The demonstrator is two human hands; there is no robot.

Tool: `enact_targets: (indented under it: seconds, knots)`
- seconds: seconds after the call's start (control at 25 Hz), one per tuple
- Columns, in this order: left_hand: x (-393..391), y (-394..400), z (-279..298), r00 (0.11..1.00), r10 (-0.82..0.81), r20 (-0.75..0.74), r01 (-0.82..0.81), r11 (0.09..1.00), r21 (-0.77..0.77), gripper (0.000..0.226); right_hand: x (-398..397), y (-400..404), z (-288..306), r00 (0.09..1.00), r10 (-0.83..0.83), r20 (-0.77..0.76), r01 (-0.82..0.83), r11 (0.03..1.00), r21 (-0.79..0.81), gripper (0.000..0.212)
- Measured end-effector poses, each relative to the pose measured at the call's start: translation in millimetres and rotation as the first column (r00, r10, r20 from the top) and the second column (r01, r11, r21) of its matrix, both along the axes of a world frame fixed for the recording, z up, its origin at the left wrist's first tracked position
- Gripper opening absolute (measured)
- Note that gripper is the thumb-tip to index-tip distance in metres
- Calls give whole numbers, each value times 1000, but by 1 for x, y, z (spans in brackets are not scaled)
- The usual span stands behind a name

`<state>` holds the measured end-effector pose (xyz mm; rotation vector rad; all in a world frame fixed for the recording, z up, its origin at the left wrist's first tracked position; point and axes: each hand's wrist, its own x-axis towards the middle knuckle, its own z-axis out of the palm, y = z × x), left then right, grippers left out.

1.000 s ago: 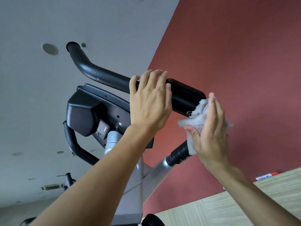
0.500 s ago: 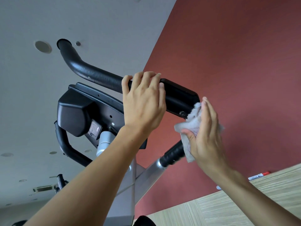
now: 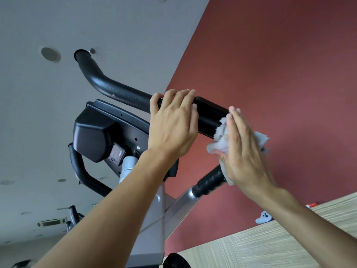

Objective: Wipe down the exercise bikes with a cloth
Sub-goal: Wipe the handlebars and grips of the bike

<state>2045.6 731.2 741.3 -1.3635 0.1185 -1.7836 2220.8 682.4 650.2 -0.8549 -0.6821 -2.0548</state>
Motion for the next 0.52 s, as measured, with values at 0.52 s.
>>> enact_targets:
  seconds: [0.52]
  knots:
    - [-75,29,21,985,170,-23,-170,985,6,49,-28,-9,10,972,-218,-86,217,976,-21,58]
